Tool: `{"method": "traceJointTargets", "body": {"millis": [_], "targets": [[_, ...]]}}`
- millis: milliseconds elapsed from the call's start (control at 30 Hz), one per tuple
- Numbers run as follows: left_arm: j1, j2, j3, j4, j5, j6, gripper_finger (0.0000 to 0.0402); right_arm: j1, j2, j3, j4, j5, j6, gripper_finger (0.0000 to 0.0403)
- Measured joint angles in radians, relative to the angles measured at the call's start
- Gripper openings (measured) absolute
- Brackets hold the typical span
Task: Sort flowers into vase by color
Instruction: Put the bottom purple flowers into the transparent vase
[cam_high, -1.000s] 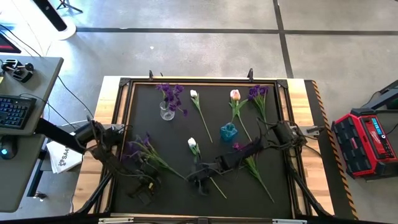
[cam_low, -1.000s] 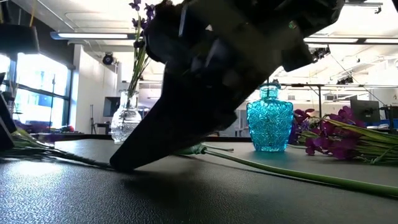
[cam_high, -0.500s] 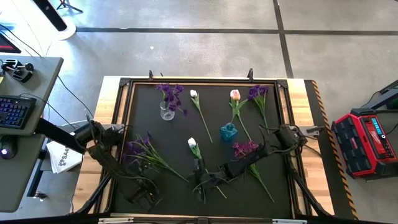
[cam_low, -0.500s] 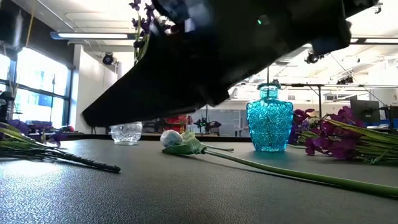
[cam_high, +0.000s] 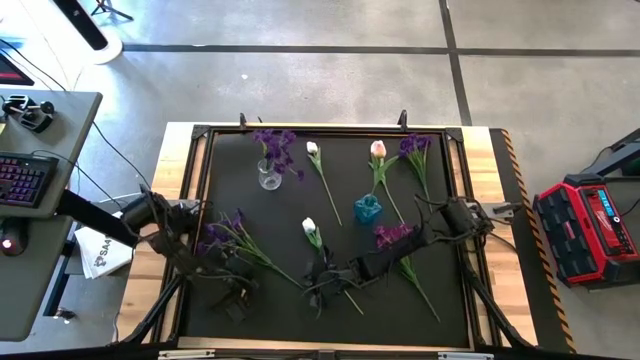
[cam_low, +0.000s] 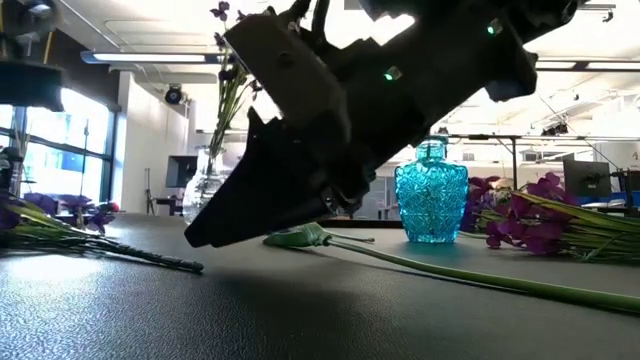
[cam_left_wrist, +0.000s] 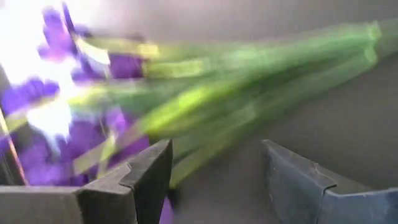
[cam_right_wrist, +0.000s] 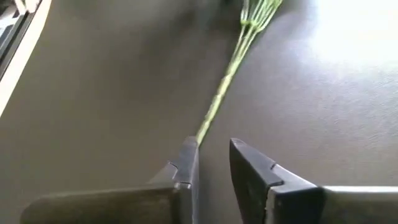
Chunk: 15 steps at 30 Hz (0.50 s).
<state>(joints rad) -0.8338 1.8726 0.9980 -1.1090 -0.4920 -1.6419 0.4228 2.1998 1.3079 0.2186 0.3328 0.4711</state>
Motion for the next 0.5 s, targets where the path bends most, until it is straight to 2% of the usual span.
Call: {"method": "traceJointTargets", "body": {"millis": [133, 267, 367, 500], "targets": [[0.045, 0.002, -0.001, 0.009, -0.046, 0.041, 0.0227, 0.012, 0.0, 0.0, -0.009, -0.009, -0.006, 0.0042], [0.083, 0.003, 0.01, 0.01, -0.08, 0.091, 0.0227, 0.016, 0.0, 0.0, -0.019, -0.068, -0.016, 0.0032], [0.089, 0.003, 0.05, -0.002, -0.041, 0.137, 0.0227, 0.024, 0.0, 0.0, -0.02, -0.105, -0.08, 0.0027], [0.058, 0.002, 0.122, -0.014, 0.015, 0.15, 0.0227, 0.049, -0.03, 0.0, -0.04, -0.089, -0.113, 0.0014]]}}
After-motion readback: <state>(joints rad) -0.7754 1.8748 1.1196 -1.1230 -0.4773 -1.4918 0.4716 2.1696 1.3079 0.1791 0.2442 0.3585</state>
